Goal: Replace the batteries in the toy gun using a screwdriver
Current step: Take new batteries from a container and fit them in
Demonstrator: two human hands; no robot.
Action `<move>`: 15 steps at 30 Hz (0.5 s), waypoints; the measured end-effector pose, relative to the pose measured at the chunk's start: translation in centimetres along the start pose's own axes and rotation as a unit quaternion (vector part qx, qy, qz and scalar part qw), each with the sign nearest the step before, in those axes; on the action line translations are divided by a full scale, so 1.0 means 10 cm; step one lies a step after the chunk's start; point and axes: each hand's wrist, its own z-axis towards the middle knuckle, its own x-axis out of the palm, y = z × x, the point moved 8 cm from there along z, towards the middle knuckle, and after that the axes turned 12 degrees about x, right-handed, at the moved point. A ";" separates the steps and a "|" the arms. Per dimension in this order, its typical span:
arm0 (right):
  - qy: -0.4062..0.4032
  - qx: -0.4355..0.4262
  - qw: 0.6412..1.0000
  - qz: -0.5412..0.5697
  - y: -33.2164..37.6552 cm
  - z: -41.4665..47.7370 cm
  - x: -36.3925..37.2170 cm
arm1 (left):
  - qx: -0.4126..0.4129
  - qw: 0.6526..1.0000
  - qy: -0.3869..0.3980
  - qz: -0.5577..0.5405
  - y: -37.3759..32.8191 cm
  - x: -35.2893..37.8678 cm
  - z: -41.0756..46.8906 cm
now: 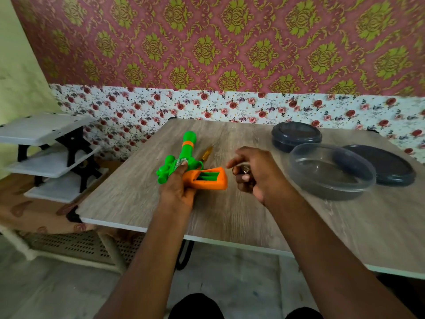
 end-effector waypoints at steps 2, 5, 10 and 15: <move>0.036 0.097 0.985 0.139 -0.21 0.01 -0.04 | -0.001 1.000 -0.002 0.008 0.01 -0.01 -0.03; 0.047 0.100 0.970 0.219 -0.28 0.06 -0.10 | -0.006 1.000 -0.001 0.011 0.02 -0.01 -0.02; 0.033 0.105 0.967 0.230 -0.33 0.11 -0.16 | 0.003 1.000 0.003 0.024 0.02 0.00 -0.08; 0.032 0.104 0.953 0.284 -0.40 0.13 -0.16 | 0.004 1.000 0.013 0.028 0.01 0.01 -0.14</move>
